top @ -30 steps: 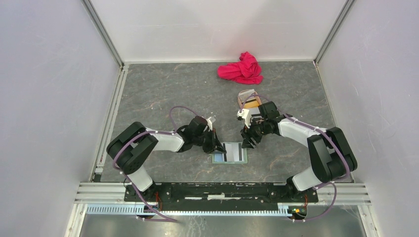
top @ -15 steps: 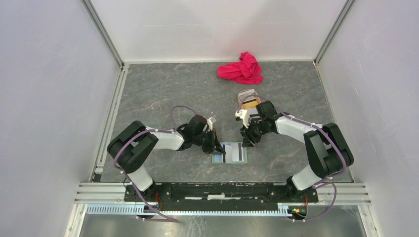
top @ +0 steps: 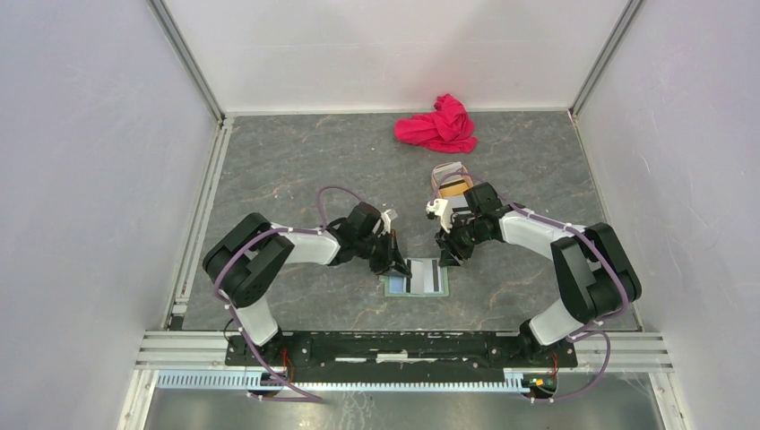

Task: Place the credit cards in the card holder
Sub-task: Insert the credit card into the card holder.

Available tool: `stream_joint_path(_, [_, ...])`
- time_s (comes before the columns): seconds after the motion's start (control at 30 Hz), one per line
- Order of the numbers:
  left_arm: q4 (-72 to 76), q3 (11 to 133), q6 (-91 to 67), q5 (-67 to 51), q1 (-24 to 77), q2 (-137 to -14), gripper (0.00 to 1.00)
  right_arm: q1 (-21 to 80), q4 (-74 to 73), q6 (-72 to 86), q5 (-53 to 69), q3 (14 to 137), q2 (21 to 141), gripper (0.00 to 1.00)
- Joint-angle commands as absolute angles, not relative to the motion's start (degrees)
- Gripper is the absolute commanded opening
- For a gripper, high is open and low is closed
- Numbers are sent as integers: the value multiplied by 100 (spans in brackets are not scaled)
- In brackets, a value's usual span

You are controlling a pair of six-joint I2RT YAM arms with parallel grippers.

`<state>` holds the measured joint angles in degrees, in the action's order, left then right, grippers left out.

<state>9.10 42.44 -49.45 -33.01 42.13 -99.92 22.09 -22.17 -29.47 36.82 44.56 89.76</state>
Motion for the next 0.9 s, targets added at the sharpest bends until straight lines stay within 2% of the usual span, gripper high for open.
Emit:
stream_joint_path(0.0, [353,4321,-4485,-2665,4199,-10126,2,2282,-2252,-3032,3703,4614,9028,48])
stream_joint_path(0.47, [450,4373,-4602,-1862,4515,-10069,2,2304,-2259,-3023,3779,4614,9057,48])
stream_joint_path(0.87, [853,4285,-4924,-1875,4698,-10152,2,2317,-2268,-3023,3790,4614,9058,48])
